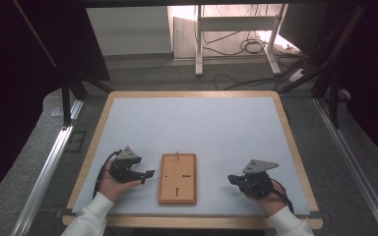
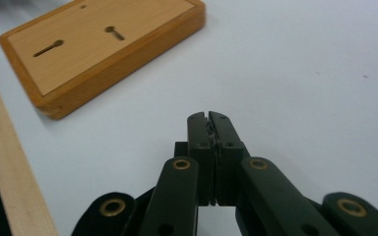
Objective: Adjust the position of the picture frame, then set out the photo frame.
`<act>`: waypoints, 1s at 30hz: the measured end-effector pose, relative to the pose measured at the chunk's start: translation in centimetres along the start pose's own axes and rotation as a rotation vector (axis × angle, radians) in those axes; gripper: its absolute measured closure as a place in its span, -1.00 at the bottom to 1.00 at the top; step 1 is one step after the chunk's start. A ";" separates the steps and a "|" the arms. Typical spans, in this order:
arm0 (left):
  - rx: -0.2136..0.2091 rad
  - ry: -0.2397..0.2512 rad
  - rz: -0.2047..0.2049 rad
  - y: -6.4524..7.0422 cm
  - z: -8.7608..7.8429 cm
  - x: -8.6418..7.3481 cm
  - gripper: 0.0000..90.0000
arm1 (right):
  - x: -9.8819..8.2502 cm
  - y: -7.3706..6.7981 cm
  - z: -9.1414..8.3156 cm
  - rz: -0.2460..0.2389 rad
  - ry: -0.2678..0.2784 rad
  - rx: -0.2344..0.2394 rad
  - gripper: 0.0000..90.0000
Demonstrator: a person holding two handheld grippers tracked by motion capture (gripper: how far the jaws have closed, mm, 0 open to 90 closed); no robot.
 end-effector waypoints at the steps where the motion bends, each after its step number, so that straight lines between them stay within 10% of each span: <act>1: 0.000 -0.001 0.004 0.0 0.0 0.0 -0.55 | -0.1 0.3 0.0 0.010 0.000 -0.003 0.96; 7: 0.005 -0.003 0.012 0.0 0.2 0.2 -0.55 | -0.5 0.1 0.7 -0.004 -0.022 0.011 0.85; 15: -0.001 0.001 0.020 -0.1 0.2 0.4 -0.55 | 0.0 -0.2 0.6 0.006 0.061 -0.004 -0.22; 30: -0.032 0.025 0.059 0.8 0.1 1.2 -0.53 | 0.1 0.5 0.6 0.032 0.061 -0.059 -0.45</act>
Point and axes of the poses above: each handheld gripper's, and its own axes: z roughly forward along the jaws, x roughly out of its top, y roughly to its right, the point moved 9 cm from there along z, roughly forward along the jaws, and after that the axes turned 9 degrees about -x, right-handed, at the moved point
